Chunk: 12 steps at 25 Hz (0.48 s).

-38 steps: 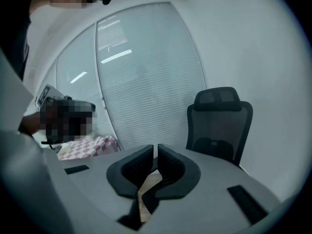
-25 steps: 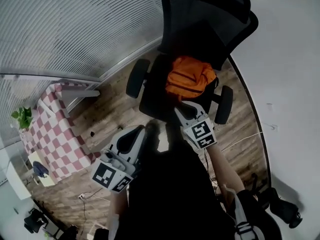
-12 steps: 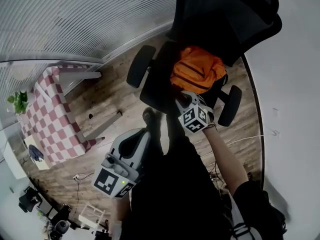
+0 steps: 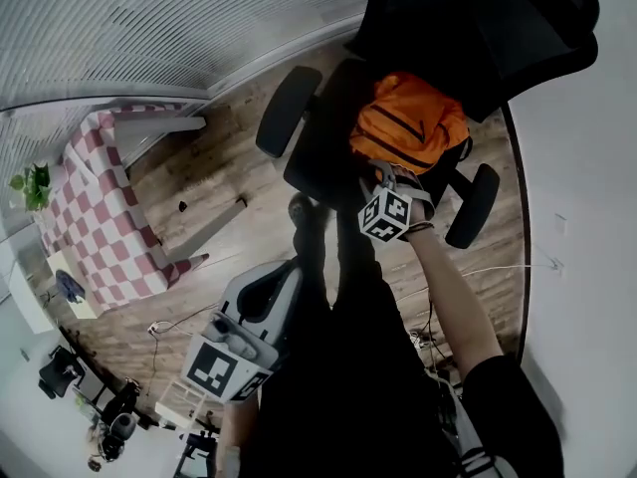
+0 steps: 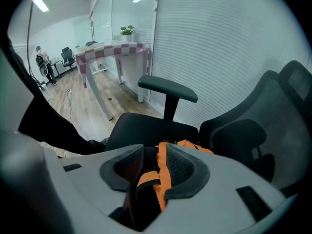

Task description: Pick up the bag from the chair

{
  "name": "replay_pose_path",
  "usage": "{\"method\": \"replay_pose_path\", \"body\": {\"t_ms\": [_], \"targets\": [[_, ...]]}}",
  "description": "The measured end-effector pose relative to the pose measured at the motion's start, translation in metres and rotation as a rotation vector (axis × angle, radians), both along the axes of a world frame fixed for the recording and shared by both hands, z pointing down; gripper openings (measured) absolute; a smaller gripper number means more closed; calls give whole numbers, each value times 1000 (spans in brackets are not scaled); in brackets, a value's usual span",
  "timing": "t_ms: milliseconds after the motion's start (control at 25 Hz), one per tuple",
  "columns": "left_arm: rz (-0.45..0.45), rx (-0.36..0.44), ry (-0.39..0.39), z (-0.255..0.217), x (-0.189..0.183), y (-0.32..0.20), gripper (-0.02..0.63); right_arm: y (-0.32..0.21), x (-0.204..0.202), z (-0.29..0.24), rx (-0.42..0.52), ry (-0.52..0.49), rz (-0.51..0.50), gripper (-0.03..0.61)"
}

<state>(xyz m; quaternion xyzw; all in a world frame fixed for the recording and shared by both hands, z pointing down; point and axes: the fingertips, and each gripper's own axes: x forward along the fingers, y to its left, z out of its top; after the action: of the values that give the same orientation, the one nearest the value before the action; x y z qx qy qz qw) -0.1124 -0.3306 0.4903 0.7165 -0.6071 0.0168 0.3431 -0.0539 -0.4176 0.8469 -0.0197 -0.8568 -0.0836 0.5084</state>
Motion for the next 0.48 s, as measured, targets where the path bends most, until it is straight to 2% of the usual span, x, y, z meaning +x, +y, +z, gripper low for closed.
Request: {"method": "replay_pose_path", "body": {"t_ms": [240, 480], "targets": [[-22, -19, 33, 5, 1, 0, 34, 7, -1, 35, 77, 63, -73, 157], [-42, -68, 19, 18, 0, 16, 34, 6, 1, 70, 195, 151, -146, 158]]}}
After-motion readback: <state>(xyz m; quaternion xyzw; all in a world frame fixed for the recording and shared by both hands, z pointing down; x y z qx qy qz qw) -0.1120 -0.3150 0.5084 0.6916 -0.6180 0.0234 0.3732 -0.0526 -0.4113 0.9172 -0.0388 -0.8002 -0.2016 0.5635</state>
